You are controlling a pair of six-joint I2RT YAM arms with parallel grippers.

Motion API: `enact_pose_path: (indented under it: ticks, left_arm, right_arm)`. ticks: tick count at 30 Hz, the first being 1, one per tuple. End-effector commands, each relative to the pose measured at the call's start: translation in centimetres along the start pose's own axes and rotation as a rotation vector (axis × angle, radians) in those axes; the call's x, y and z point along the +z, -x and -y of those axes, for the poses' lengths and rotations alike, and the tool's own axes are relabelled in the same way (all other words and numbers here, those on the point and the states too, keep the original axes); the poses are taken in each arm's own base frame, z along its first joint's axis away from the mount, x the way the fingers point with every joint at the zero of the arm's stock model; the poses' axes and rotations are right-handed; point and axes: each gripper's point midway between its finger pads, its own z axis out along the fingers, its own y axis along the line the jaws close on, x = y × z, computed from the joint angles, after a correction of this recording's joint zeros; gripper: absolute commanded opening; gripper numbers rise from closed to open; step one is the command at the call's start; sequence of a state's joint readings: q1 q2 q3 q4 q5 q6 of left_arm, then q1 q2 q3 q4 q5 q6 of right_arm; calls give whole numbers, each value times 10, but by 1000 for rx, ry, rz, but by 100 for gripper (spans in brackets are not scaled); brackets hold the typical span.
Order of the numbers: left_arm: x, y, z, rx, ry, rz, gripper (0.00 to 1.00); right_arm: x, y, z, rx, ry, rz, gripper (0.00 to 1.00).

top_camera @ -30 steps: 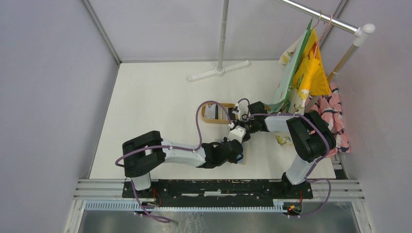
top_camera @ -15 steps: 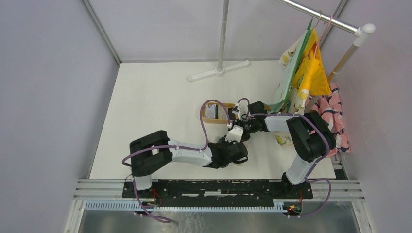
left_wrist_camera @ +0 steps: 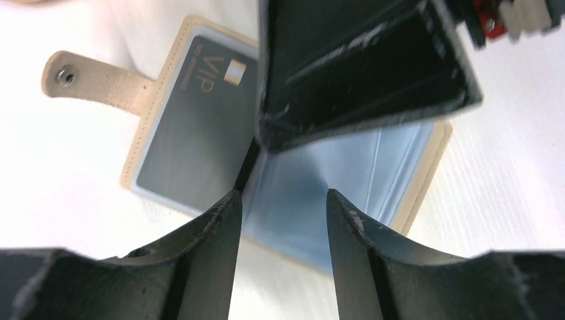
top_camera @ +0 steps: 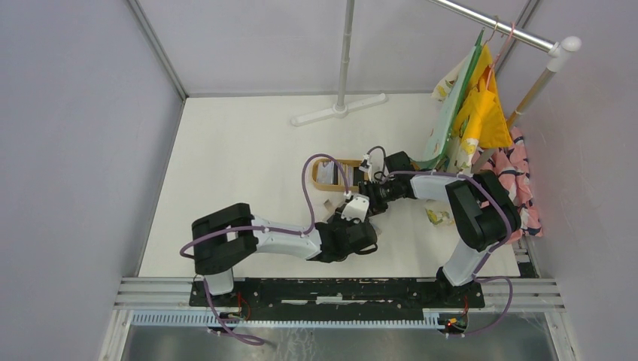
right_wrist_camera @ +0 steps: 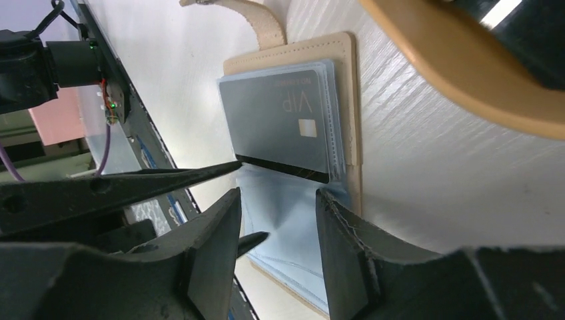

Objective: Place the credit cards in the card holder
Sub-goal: Insert the credit card into the card holder.

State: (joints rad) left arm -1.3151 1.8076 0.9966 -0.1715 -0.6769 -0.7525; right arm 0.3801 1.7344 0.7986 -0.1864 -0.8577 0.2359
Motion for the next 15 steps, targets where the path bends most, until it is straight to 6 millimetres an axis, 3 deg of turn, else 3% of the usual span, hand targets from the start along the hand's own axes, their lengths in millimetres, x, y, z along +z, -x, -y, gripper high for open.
enact_pose_path:
  ticks: [1, 5, 10, 15]
  left_arm:
    - [-29, 35, 11, -31, -159, 115, 57]
    - [-44, 46, -4, -8, -184, 182, 69]
    - [-47, 49, -31, -6, -178, 209, 84]
    - [-41, 54, -57, -126, -297, 203, 88]
  right_arm:
    - [-13, 22, 4, -125, -54, 50, 52]
    - [-20, 26, 0, -180, -59, 61, 53]
    - [-25, 30, 1, -251, -77, 45, 52]
    - [-32, 32, -12, -411, -8, 4, 52]
